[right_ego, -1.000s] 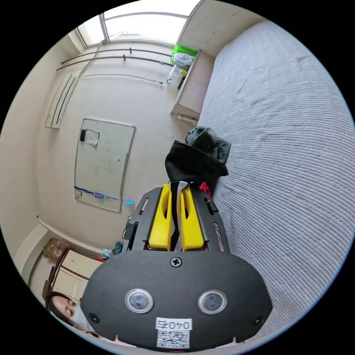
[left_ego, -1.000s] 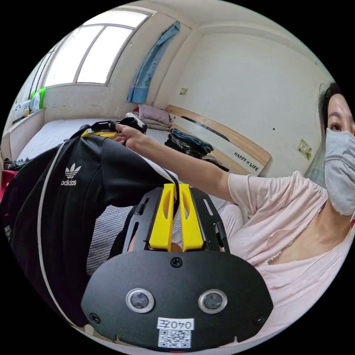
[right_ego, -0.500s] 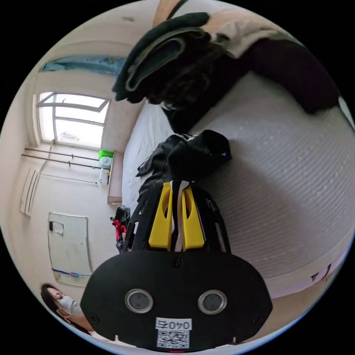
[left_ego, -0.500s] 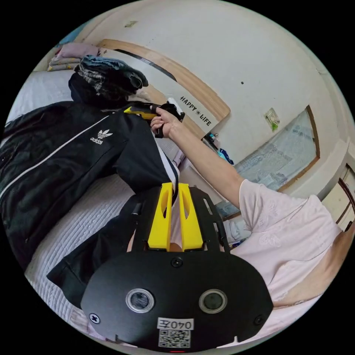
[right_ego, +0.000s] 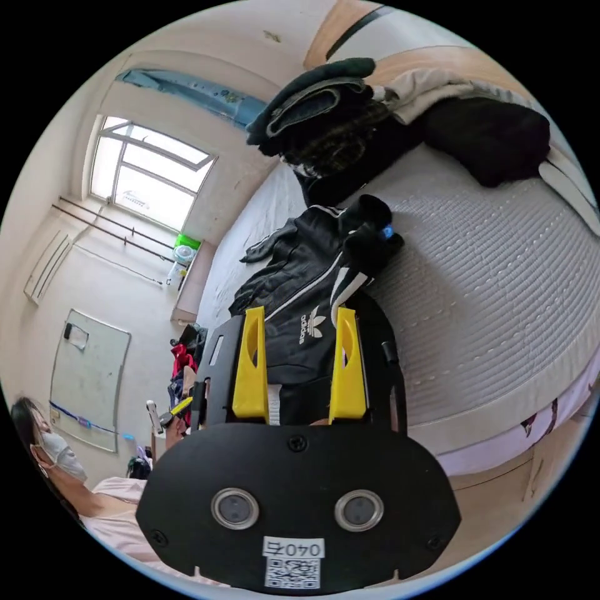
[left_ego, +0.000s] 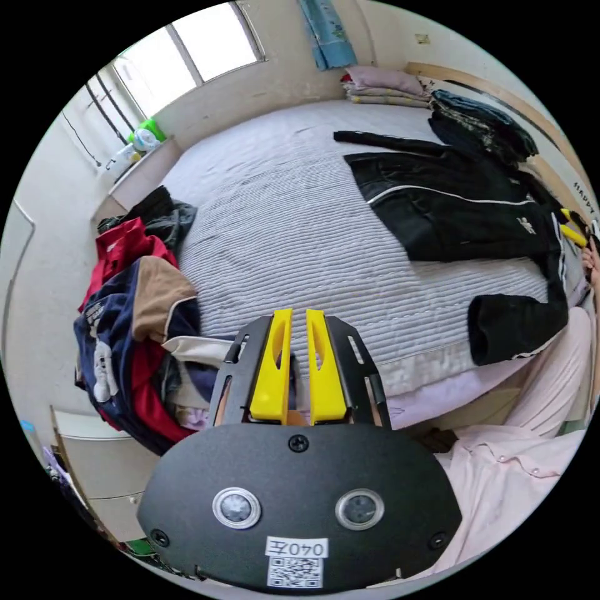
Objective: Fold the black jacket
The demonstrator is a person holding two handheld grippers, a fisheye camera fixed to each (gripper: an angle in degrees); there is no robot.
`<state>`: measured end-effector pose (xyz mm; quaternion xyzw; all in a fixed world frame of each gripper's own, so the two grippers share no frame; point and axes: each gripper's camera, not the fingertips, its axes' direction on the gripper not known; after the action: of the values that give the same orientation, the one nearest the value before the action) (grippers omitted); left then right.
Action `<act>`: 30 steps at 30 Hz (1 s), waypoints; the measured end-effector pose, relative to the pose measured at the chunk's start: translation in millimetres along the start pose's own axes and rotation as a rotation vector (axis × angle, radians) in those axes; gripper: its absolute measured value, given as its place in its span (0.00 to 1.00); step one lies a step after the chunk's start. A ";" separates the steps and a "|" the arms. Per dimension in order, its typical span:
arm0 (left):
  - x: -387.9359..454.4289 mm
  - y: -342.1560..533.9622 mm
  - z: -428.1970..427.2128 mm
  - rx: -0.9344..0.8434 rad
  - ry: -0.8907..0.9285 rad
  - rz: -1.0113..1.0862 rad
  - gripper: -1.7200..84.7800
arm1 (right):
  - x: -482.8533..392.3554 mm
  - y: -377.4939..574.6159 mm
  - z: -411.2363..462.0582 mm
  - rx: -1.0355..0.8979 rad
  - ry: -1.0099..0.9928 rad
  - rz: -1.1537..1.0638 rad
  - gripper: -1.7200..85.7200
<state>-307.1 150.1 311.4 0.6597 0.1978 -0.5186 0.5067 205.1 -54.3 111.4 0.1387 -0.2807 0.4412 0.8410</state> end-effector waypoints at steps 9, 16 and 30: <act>-7.6 -2.9 57.3 -0.418 -0.388 0.248 0.01 | -117.4 54.4 33.6 -0.040 0.217 -0.350 0.13; -65.6 -0.5 -33.0 -0.096 -0.122 -0.157 0.01 | -190.8 124.3 89.3 -0.322 0.106 -0.753 0.11; 110.2 -108.7 51.8 -0.089 0.722 0.055 0.04 | -240.3 198.9 200.2 -0.576 0.170 -0.941 0.08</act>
<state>-375.4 120.1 166.2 0.7829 0.3683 -0.2291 0.4461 -136.9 -196.4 126.7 -0.0222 -0.2291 -0.0666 0.9709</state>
